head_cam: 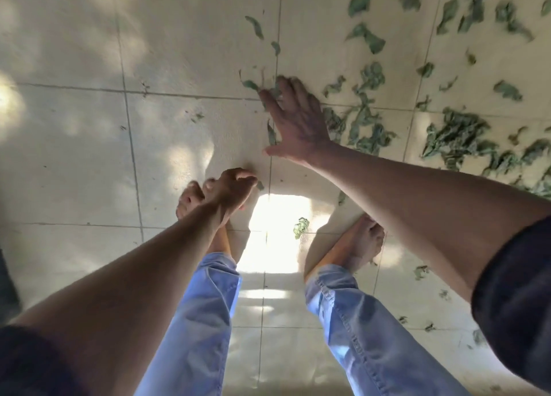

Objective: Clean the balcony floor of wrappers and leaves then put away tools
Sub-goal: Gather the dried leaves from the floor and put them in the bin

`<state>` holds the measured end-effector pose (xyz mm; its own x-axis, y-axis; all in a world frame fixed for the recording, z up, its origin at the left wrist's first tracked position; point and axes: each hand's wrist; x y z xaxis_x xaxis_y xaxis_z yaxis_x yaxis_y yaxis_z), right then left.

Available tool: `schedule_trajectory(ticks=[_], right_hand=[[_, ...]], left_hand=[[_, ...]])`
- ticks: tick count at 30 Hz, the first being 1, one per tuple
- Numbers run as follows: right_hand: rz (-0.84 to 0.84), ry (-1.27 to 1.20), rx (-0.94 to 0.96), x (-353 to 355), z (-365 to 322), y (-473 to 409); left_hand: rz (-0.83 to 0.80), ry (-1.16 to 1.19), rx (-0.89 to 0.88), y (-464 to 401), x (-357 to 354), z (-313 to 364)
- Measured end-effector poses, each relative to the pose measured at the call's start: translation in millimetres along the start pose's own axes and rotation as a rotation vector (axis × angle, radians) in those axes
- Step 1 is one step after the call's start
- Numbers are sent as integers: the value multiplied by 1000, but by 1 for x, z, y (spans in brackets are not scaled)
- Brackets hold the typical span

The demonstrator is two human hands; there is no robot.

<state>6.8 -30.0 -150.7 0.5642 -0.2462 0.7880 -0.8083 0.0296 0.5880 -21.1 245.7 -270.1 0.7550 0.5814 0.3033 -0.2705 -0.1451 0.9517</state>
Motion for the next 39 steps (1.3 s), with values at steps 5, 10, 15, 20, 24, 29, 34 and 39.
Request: schedule_trajectory(ticks=[5, 10, 15, 20, 24, 29, 34, 39], right_hand=[[120, 39, 32, -16, -4, 2], [194, -90, 43, -21, -2, 23], [196, -349, -46, -27, 3, 33], [165, -1110, -135, 2, -19, 69], [182, -1024, -72, 21, -51, 108], [247, -812, -10, 35, -72, 145], [467, -543, -167, 18, -29, 140], [201, -219, -388, -26, 33, 87]], left_hand=[[-149, 280, -60, 156, -3, 92], [-209, 499, 29, 159, -4, 97], [-277, 855, 81, 167, -7, 106], [-347, 1041, 66, 176, -6, 115], [-371, 1194, 103, 167, -4, 118], [-425, 1283, 82, 150, -3, 111], [-404, 1276, 39, 158, 5, 124], [-429, 1135, 4, 149, 0, 128]])
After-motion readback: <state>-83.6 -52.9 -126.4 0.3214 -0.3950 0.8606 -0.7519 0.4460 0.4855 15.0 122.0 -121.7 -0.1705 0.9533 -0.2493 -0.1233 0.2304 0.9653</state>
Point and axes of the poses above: each hand's wrist, its own y-axis away from the middle knuckle, its own x-axis out of the back of the hand, z = x × y
